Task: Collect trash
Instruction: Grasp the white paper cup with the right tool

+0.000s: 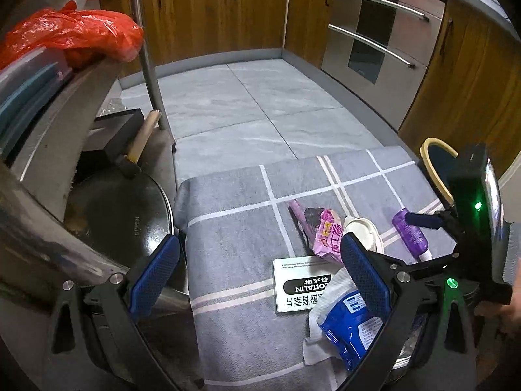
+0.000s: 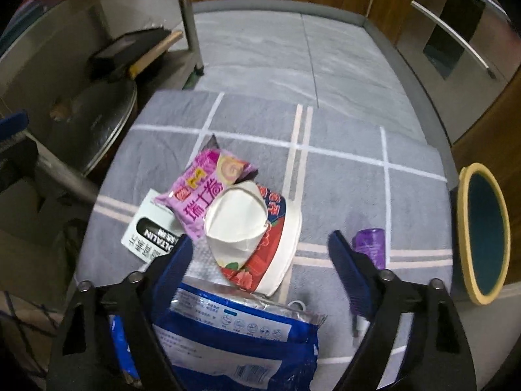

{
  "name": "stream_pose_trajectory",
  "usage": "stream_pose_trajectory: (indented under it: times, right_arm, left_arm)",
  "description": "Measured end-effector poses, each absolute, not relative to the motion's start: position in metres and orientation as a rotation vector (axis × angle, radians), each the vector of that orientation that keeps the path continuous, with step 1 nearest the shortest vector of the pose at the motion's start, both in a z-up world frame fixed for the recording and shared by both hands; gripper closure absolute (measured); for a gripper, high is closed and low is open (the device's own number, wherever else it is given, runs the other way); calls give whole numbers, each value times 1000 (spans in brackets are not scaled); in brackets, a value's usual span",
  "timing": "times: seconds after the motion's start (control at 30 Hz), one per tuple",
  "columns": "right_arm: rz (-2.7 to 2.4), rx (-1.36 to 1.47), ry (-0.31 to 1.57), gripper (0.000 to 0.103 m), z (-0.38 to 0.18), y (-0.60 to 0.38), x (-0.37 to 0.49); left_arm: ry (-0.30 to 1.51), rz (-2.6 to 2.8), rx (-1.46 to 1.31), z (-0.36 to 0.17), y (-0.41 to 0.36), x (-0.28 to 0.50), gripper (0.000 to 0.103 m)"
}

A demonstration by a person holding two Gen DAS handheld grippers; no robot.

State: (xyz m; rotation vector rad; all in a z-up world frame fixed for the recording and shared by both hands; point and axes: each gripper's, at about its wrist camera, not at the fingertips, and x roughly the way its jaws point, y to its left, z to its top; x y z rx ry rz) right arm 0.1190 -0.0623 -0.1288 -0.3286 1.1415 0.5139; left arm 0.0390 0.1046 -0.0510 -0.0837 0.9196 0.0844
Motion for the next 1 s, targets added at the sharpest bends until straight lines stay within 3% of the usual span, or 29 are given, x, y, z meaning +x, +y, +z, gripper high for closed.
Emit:
stream_pose_trajectory:
  times: [0.37,0.47,0.53,0.57,1.0]
  right_arm:
    - [567,-374,1223,38,-152,-50,120]
    - [581,-422,1237,47,-160,-44,119]
    - [589,-419,1249,62,-162,-45,120]
    - [592,-406,1253,63,-160,-46,121]
    - [479,-107,1268,69,-132,-107,156]
  left_arm:
    - [951,88,-81,-60,101,52,6]
    - [953,83,-73,-60,98,53,6]
    - [955,81,-70,-60,97,54,6]
    - [956,81,-69,-61,97,54,6]
    - [982,66,-70,-67,89,57,6]
